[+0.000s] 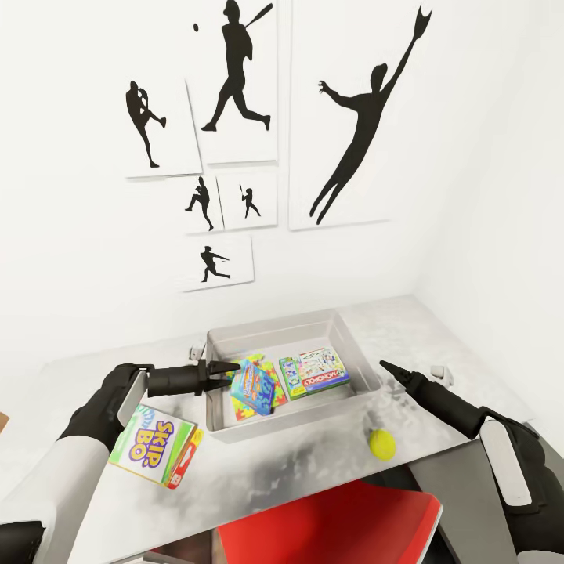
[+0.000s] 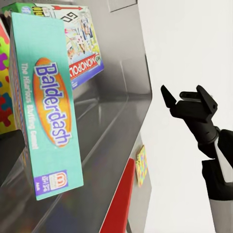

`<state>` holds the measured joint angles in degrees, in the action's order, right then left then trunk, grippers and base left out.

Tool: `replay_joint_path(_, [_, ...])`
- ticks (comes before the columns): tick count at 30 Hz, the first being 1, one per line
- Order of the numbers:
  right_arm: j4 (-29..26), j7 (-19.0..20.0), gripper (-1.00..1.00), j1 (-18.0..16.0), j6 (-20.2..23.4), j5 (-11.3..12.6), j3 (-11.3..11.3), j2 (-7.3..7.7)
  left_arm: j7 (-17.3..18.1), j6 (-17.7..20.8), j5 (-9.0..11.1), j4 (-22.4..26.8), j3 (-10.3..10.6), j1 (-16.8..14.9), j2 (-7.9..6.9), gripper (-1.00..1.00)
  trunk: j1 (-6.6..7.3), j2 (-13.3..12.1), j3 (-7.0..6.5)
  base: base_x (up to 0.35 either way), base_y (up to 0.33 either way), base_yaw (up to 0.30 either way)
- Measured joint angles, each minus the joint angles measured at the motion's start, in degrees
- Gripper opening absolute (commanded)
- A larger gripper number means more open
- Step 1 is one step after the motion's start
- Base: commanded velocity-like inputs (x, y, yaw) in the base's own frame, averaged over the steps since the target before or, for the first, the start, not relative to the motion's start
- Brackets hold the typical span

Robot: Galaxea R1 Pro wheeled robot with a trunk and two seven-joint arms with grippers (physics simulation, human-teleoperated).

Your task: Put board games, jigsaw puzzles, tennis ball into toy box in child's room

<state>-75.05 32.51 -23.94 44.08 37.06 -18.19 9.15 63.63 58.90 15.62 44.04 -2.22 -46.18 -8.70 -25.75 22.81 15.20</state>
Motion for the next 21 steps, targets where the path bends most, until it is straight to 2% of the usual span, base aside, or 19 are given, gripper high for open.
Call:
replay_joint_path(17, [0.0,0.0,1.0,0.0,0.0,0.0,0.0,0.0,0.1,0.0,0.0,0.0,-0.1,0.0,-0.09,1.0,0.0,0.0,0.0,0.0,0.024,0.0])
replay_joint_path(21, [0.0,0.0,1.0,0.0,0.0,0.0,0.0,0.0,0.2,0.0,0.1,0.1,-0.1,0.0,-0.81,1.0,0.0,0.0,0.0,0.0,0.0,0.0])
